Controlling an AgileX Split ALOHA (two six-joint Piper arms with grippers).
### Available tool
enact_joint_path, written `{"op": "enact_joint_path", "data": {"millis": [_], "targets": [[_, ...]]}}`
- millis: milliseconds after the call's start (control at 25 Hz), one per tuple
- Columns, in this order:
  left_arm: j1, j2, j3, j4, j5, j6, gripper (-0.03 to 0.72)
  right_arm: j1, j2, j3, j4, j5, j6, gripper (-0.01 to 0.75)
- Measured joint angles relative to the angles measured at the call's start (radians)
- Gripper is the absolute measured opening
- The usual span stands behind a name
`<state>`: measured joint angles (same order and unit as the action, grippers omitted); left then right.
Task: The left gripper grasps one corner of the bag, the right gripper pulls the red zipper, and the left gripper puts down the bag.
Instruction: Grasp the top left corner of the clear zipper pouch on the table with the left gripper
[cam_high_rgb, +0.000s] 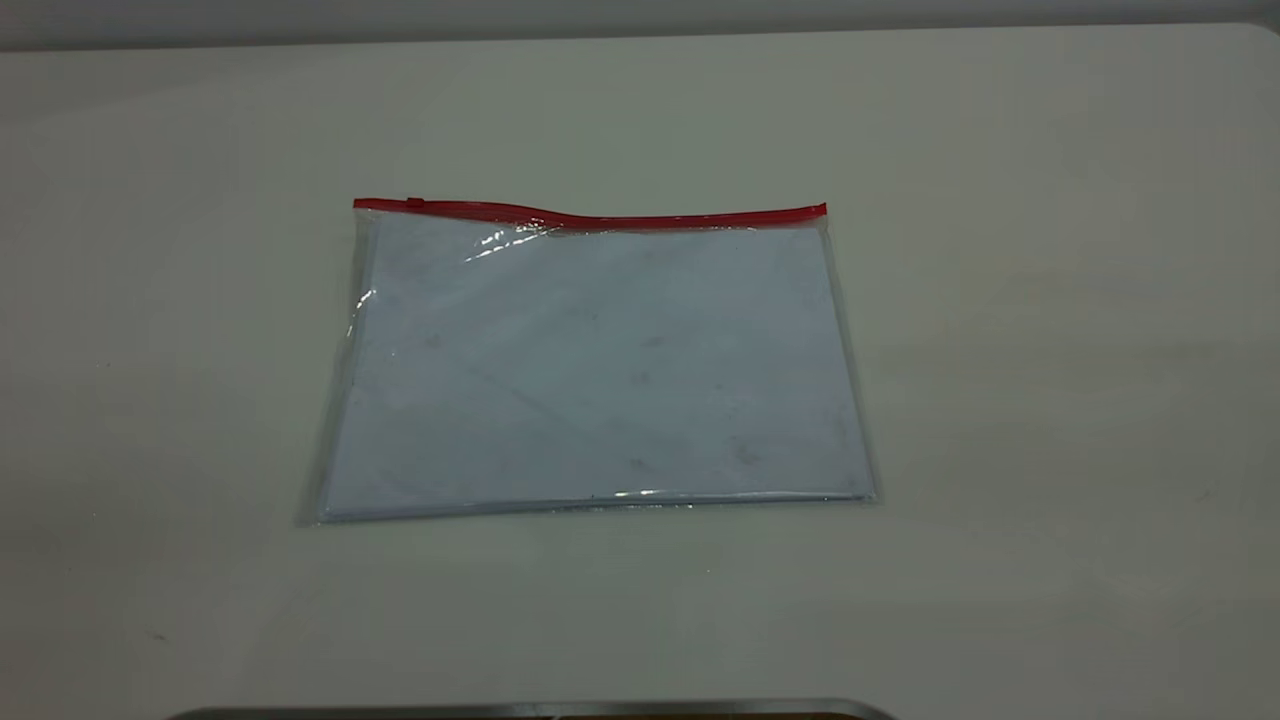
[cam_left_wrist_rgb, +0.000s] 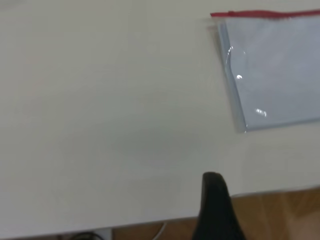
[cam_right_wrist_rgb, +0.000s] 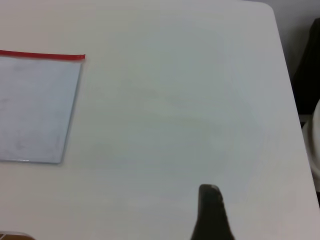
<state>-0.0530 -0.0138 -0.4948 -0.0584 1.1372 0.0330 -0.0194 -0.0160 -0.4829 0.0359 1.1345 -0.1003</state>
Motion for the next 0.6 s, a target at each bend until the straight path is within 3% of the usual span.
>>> {"op": "enact_joint_path", "data": {"millis": [400,600], "targets": [[0.0,0.469,-0.218,0.014,-0.145,-0.073,0.586,0.0,0.184,-0.139,0.09,-0.047,0.002,0.573],[0.0,0.804,-0.259,-0.059,-0.331,-0.071,0.586,0.0,0.389,-0.178,0.11,-0.086,-0.009,0.573]]}}
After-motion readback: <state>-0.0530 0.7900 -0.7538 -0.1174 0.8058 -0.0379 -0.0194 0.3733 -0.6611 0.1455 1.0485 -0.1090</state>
